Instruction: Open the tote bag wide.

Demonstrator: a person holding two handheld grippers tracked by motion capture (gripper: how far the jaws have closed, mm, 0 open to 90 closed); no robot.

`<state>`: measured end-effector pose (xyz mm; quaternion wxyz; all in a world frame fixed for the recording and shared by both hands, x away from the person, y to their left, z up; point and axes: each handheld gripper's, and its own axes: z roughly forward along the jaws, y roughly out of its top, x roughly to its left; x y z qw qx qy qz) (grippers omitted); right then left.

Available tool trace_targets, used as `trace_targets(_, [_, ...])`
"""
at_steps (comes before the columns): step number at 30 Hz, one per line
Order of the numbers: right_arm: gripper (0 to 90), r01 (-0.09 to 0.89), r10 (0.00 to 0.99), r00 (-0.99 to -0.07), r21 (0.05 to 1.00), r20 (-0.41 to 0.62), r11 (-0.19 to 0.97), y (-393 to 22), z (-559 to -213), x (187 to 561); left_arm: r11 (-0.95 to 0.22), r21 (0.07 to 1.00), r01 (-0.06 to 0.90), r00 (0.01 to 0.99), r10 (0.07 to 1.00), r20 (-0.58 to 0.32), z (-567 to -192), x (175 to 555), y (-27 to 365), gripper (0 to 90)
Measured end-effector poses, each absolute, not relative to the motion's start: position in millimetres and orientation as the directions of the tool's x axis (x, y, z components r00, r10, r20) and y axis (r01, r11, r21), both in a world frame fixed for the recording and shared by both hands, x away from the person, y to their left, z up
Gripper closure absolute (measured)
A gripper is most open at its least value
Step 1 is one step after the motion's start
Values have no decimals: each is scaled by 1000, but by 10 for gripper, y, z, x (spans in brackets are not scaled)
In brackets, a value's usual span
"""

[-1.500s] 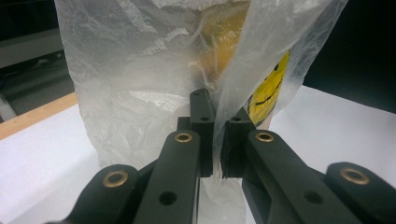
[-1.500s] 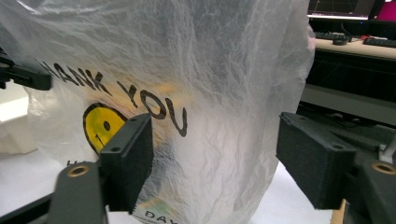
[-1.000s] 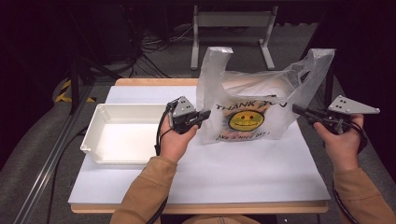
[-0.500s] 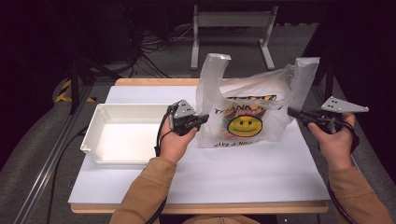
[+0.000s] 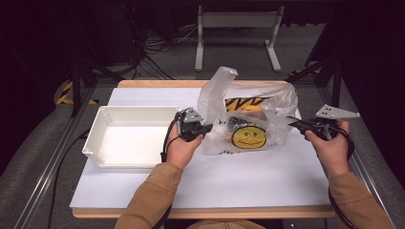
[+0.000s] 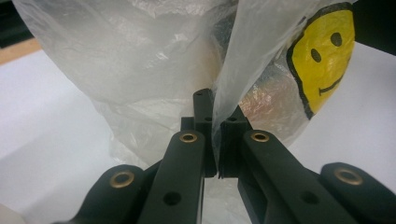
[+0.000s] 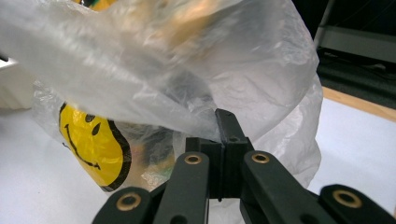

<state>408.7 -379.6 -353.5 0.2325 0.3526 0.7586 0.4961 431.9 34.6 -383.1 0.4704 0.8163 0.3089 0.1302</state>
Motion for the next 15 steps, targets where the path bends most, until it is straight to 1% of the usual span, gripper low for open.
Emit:
trace_targets(7, [900, 340, 774, -632, 909, 32, 241, -3811, -3638, 4118, -370, 836, 404, 766, 636, -88, -3939, 4318, 277, 884])
trace_targets(11, [900, 369, 780, -624, 898, 49, 239, -3827, -3738, 4143, -394, 799, 455, 750, 653, -105, -4031, 4347, 237, 873])
trace_targets(15, [900, 405, 790, -609, 884, 69, 235, -3832, -3834, 4167, -401, 777, 486, 739, 663, -119, -4082, 4370, 218, 876])
